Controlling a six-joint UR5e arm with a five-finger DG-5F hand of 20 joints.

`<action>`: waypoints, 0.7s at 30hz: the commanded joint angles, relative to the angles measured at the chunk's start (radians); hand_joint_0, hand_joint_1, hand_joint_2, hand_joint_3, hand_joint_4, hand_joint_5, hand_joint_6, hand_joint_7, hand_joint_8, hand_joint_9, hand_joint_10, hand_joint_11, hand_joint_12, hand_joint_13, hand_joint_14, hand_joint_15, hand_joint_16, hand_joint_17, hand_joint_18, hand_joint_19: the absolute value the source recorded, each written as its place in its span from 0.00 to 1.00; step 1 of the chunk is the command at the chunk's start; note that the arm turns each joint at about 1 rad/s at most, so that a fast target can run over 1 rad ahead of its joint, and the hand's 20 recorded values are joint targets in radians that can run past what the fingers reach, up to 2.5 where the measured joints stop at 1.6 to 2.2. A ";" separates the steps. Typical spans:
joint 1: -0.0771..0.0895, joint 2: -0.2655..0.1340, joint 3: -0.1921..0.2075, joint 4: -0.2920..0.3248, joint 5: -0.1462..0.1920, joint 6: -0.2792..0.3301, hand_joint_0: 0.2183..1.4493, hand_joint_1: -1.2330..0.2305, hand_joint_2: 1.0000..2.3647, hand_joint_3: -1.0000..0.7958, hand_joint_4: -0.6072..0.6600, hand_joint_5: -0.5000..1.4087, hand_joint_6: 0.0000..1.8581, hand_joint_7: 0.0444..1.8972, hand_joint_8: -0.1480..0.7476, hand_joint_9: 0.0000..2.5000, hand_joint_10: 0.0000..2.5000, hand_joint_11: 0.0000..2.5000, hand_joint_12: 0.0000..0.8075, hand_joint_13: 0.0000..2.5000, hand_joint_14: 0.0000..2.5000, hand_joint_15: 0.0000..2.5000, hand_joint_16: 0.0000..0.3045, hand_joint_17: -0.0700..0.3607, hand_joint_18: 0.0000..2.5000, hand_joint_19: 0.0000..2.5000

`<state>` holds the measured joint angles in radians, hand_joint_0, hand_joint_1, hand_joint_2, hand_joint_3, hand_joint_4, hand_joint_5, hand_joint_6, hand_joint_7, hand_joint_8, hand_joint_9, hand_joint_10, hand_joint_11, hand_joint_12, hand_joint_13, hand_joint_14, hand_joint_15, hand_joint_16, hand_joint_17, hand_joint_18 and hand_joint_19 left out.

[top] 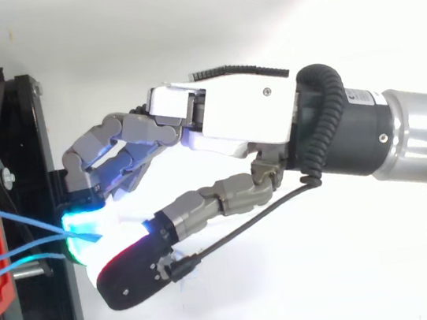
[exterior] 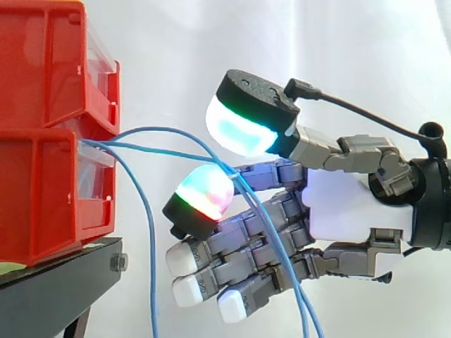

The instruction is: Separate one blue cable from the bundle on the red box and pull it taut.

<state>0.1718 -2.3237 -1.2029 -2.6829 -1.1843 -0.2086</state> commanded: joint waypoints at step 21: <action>0.000 0.001 0.011 -0.043 -0.003 0.017 0.38 0.18 0.01 0.40 0.49 0.17 0.47 0.55 0.53 0.29 0.00 0.17 0.47 0.29 0.00 0.14 0.16 0.41 0.32 0.14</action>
<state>0.1718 -2.3231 -1.1926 -2.7142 -1.1873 -0.1939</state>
